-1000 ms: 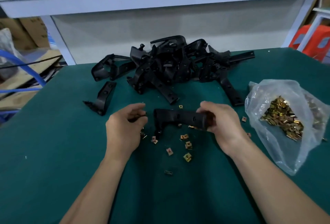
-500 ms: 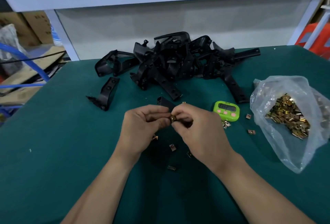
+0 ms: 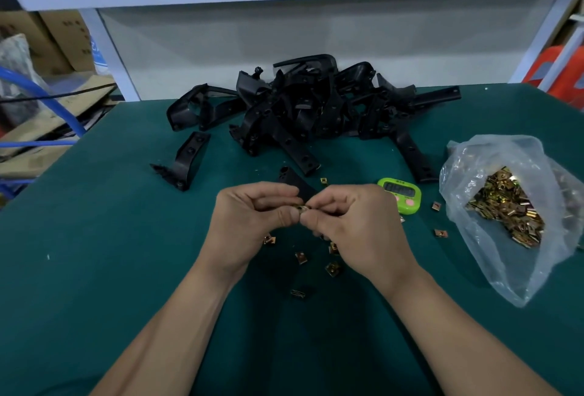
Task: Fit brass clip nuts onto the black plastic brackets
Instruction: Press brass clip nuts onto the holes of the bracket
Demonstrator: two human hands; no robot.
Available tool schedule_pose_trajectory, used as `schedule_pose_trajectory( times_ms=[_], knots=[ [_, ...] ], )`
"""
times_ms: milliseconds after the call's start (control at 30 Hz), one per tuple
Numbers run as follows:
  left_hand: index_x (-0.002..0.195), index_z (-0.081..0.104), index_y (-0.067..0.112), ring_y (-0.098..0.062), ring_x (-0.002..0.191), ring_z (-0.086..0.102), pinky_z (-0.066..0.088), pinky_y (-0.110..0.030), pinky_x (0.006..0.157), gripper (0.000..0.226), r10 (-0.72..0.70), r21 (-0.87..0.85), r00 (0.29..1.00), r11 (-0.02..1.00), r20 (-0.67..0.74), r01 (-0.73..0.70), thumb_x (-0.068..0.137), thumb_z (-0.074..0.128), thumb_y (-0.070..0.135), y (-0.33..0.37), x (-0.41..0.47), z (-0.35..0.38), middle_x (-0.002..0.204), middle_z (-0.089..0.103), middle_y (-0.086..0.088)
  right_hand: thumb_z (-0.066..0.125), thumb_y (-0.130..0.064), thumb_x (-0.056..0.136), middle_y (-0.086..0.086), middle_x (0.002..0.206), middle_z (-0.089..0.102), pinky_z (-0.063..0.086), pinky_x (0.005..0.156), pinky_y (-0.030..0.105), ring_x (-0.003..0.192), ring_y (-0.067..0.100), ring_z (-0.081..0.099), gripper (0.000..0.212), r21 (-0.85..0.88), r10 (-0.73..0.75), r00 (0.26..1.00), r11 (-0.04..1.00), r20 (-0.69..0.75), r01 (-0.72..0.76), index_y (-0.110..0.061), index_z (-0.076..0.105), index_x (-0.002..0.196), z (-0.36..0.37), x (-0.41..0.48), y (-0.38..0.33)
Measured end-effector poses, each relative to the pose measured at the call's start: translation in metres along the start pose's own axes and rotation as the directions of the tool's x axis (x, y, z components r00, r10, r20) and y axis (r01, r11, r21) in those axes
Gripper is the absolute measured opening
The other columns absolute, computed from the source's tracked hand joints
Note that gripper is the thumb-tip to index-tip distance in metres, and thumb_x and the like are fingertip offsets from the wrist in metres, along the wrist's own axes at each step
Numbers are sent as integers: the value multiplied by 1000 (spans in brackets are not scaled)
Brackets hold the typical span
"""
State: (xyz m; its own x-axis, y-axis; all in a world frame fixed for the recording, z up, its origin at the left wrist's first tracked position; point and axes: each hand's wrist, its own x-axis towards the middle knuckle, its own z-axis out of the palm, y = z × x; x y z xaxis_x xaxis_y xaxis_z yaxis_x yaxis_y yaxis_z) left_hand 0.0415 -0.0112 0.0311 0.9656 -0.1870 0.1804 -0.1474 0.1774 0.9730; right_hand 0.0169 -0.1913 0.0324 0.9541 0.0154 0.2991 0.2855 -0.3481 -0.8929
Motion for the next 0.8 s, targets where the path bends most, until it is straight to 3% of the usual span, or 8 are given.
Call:
schedule_pose_trajectory(
  times_ms=[133,300,633,733,800],
  knots=[
    [85,83,21,-17,79,76,58,-22,71,31,-61,-59,998,996,-21,60,55,90,22,2,-2,0,86,79,-10,85,-18,82,0,65,74,53,52,22,56,17,71,8,137,55,996,988,70,-64,-20,78,79,-3,3,-2],
    [80,83,17,-16,66,74,58,-22,59,47,-200,-214,964,948,177,236,40,104,32,7,-1,-8,80,78,-9,84,-10,81,11,68,73,52,52,25,59,23,69,6,289,36,963,950,268,-116,-12,78,80,-15,6,-5],
    [85,82,14,-18,65,72,59,-25,61,41,-152,-246,934,940,323,238,51,101,29,7,-3,-10,77,76,-7,85,-12,72,10,66,69,49,49,21,54,15,65,13,404,35,902,886,430,-227,-6,77,80,-19,7,-3],
    [92,83,16,-16,71,73,59,-24,66,31,-160,-227,962,951,221,210,64,91,25,3,-3,-2,86,78,-8,85,-11,72,12,66,69,47,49,22,54,17,63,11,375,88,933,899,348,-225,-6,77,79,-19,10,1],
    [96,82,19,-15,80,74,56,-21,71,22,-141,-69,983,986,119,150,75,84,21,1,-1,1,92,79,-7,84,-5,75,15,66,69,47,49,22,54,19,62,8,342,119,960,917,254,-204,-4,77,78,-18,12,5]
  ],
)
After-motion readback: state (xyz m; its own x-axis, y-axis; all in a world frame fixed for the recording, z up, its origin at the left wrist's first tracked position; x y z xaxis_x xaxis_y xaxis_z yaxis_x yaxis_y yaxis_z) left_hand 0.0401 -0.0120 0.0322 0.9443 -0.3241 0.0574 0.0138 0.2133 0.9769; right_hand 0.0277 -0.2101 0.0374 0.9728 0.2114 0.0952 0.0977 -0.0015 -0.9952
